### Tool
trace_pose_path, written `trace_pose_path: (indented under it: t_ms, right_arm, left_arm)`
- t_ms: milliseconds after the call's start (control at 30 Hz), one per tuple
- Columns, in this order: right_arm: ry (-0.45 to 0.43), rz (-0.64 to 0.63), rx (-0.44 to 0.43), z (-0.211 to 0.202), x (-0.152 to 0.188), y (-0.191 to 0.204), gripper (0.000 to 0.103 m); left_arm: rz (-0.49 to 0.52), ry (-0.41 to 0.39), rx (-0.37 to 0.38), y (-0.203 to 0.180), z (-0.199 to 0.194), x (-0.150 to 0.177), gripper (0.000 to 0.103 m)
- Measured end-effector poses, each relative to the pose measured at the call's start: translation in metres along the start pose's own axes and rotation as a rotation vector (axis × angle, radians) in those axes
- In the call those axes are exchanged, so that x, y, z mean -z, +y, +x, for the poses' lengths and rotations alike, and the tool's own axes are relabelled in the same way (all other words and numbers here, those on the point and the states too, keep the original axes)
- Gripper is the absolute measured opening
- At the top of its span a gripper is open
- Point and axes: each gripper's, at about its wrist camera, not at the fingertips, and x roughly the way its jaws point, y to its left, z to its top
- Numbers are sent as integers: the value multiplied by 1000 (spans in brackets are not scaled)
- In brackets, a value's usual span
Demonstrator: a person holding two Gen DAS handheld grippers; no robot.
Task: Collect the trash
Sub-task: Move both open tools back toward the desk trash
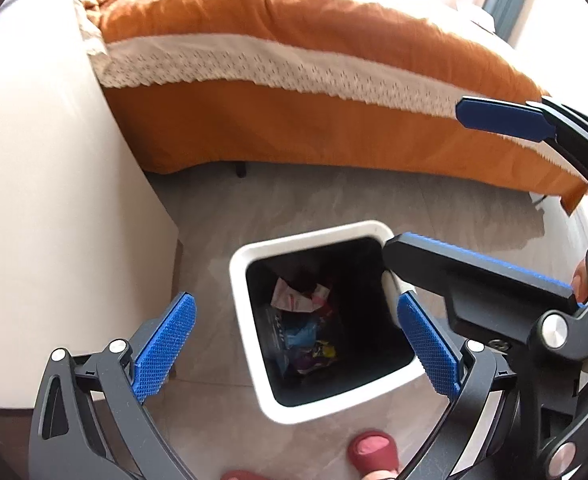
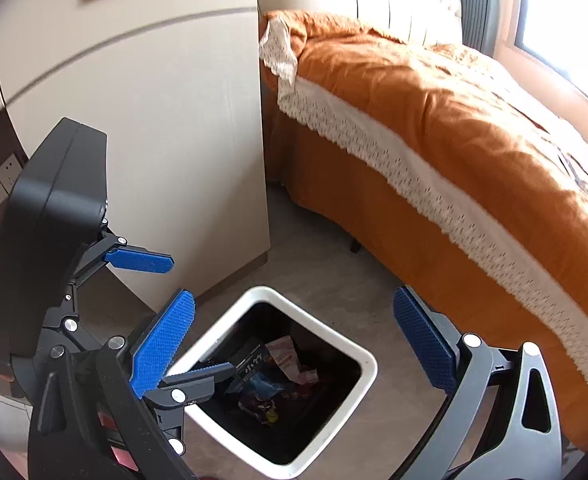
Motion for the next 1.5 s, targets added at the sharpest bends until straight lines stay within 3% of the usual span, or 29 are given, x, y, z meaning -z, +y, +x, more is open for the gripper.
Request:
trace_pose_path:
  t_ms: [233,633,867,1133,1500]
  right_arm:
    - [-45,5,3,-61,-41,8,99]
    - [-221,-7,-13,-195,-131,30,99]
    - [-318,-34,-54,-258,-174,47,99]
    - [-441,-84,-166,-313,-233,86,99]
    - [-543,-270,-400,-324,-313,212,99]
  left_arm:
    - [-66,-42,-14,0,-72,-21,99]
    - [-146,-200,-107,5,-229,-59,99]
    - [-207,-272,-159,13,-316,-62,99]
    - [-351,-349,-319,49,-422,-34,99]
    - [-579,-437,-603,141,-548,40,99]
